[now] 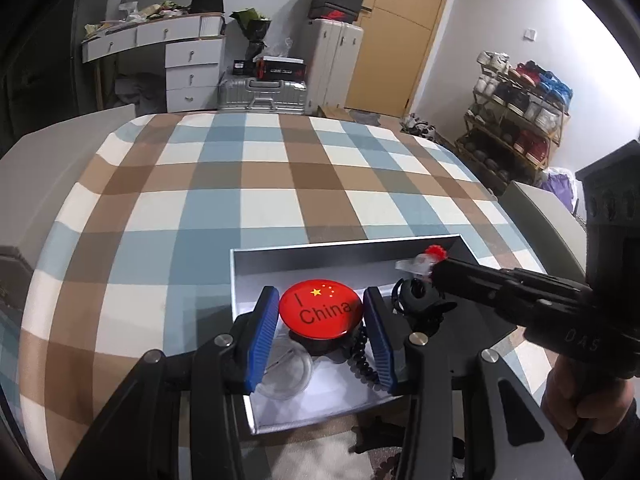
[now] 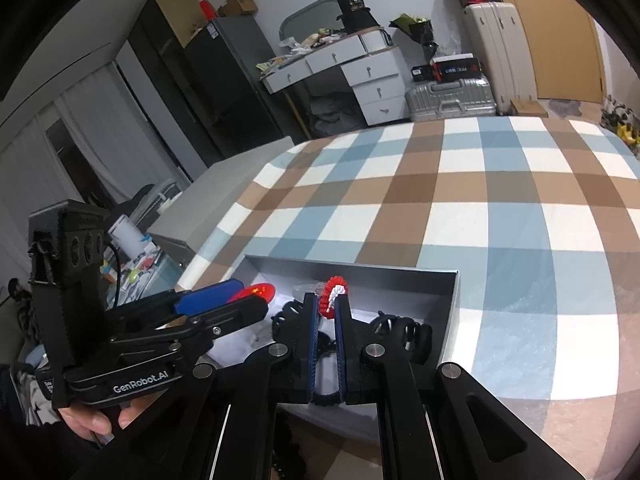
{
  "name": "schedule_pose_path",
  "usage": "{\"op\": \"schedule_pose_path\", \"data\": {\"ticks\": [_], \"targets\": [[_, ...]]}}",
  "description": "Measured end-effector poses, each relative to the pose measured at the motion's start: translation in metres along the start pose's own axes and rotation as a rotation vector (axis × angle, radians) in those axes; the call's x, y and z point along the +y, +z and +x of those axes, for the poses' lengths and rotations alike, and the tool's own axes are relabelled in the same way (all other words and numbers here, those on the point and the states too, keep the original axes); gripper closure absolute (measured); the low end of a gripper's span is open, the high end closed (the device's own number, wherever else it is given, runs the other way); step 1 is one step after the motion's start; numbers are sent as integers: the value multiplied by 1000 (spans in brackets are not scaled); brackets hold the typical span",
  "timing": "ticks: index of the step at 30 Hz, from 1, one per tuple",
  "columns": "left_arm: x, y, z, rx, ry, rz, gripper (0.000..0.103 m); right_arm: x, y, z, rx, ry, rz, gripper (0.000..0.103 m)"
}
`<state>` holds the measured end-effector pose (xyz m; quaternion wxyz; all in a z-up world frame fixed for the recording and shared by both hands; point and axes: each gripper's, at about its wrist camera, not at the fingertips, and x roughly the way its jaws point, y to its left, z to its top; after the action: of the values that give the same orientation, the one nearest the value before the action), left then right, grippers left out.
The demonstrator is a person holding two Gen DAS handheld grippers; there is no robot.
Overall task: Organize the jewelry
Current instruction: 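Open both grippers over the grey box to drop the badge and ring, then move both grippers back toward the black jewelry left on the table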
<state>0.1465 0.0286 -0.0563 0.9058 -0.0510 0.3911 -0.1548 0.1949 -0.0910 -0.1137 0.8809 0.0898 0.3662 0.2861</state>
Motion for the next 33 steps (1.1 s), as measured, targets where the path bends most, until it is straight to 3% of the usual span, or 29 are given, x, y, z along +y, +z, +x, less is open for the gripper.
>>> {"op": "schedule_pose_path", "data": {"ticks": [8, 13, 14, 15, 18, 21, 24, 26, 30, 33], "targets": [[1, 7, 8, 14, -26, -1, 66, 4, 4, 4, 2, -4, -26, 95], [-5, 10, 10, -3, 14, 49, 60, 3, 4, 10, 25, 6, -24, 92], [-5, 11, 12, 0, 23, 56, 57, 3, 4, 9, 25, 5, -26, 90], [-5, 11, 11, 2, 24, 60, 48, 3, 4, 7, 15, -4, -24, 81], [0, 10, 4, -29, 2, 34, 37, 3, 2, -10, -45, -11, -16, 59], [1, 10, -8, -59, -21, 14, 36, 7, 1, -31, -105, -21, -34, 53], [-2, 9, -16, -77, 24, 30, 35, 13, -1, -48, -144, -51, -55, 38], [-3, 8, -20, -83, 34, 30, 34, 17, -3, -58, -163, -65, -64, 33], [-6, 3, -34, -111, 49, 20, 22, 22, -9, -75, -192, -19, -24, 26], [-8, 0, -43, -145, 87, 19, 19, 31, -17, -87, -227, -25, -31, 20]]}}
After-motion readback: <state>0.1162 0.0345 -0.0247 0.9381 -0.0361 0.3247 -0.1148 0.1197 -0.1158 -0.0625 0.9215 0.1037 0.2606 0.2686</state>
